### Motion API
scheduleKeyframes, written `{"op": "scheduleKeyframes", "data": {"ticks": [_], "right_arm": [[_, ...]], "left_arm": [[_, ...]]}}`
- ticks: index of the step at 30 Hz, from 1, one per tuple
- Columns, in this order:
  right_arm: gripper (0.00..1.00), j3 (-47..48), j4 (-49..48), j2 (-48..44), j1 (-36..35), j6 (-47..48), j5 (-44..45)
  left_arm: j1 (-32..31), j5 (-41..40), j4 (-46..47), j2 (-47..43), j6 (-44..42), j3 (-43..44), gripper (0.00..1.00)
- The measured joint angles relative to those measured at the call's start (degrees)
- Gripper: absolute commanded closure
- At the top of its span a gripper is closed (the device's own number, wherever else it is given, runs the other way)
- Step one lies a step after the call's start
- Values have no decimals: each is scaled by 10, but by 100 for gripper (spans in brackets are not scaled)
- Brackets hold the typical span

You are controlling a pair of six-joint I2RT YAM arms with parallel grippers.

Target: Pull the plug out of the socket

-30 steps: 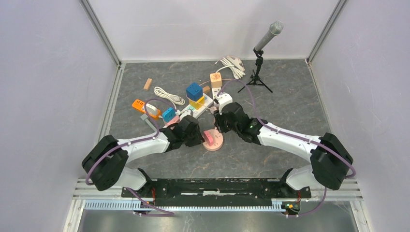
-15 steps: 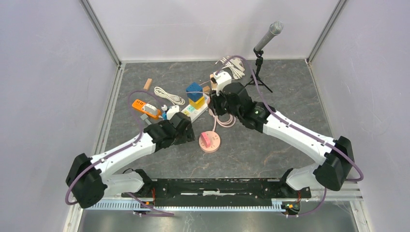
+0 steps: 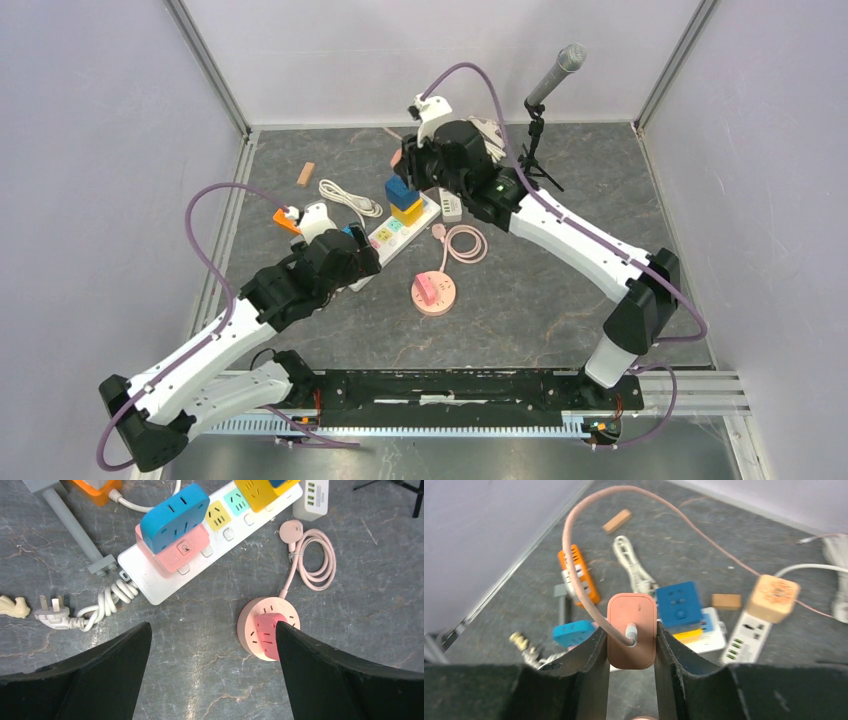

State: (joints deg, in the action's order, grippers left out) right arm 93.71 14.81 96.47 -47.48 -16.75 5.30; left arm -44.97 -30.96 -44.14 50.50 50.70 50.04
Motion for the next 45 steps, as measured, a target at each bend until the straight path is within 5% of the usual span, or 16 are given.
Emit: {"op": "scheduleKeyframes", "data": {"ticks": [6,17,25,34,37,41,45], "right_arm": [[100,-10,17,-20,53,-3,97],[100,-239,81,-179,188,-63,233],[91,-373,102,-211,211,-104,211],[81,-500,106,-226,290,-46,148],[65,-509,105,-207,311,-27,144],[24,-511,105,-186,327,-12,146],[10,-508,106,-184,330,10,152]], "left_arm": [[0,-16,-18,-25,0,7,0],[3,-17,-16,25,-15,25,0],[7,-1,-2,61,-26,28,0],[9,11,5,61,-30,28,0],[10,16,11,62,-30,28,0],[12,20,13,70,-35,28,0],[15,26,14,76,-41,28,0]]}}
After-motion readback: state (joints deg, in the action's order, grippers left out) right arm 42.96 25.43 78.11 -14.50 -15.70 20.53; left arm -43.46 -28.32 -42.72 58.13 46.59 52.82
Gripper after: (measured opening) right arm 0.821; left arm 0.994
